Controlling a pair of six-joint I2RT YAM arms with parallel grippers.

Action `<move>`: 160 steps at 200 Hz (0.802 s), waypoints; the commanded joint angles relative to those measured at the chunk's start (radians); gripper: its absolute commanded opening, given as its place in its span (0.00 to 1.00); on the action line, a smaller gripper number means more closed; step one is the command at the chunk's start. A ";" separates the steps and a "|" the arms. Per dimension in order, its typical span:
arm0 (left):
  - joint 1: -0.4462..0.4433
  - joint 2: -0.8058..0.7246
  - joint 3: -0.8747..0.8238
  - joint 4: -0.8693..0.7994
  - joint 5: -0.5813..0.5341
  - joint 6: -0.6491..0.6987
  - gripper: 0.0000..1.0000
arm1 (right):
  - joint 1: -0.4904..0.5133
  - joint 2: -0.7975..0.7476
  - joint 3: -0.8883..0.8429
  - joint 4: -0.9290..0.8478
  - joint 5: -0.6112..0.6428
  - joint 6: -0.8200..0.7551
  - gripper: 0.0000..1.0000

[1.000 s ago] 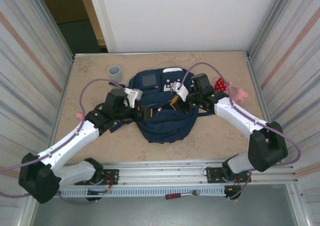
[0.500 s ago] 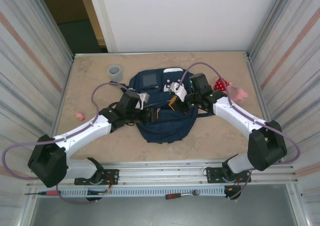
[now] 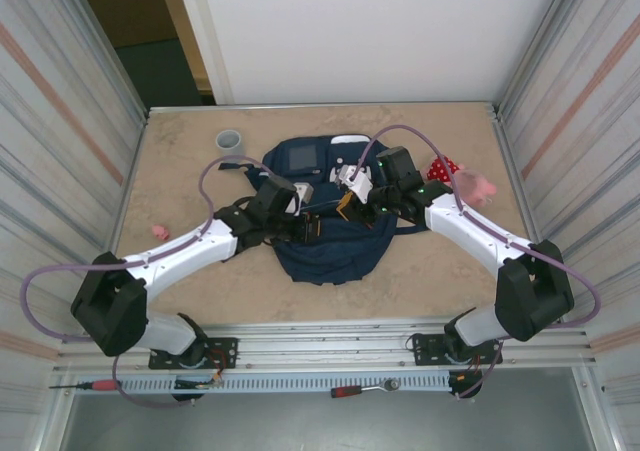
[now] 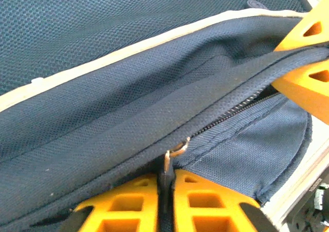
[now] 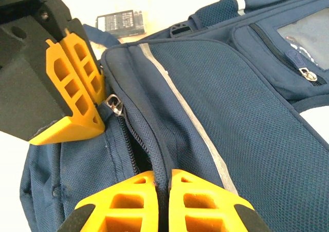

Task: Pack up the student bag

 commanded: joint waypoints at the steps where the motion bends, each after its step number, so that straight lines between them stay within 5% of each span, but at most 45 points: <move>1: 0.000 -0.008 0.024 -0.036 -0.112 0.044 0.01 | -0.006 -0.051 0.021 0.014 -0.082 -0.005 0.00; 74: 0.118 -0.225 -0.173 -0.087 -0.168 0.097 0.00 | -0.110 -0.095 -0.016 -0.058 -0.048 -0.033 0.00; 118: 0.130 -0.233 -0.159 0.041 0.045 0.223 0.00 | 0.009 -0.059 -0.010 -0.018 0.030 -0.028 0.47; 160: 0.127 -0.211 -0.132 0.059 0.127 0.258 0.00 | 0.073 0.044 0.061 -0.007 0.052 -0.026 0.52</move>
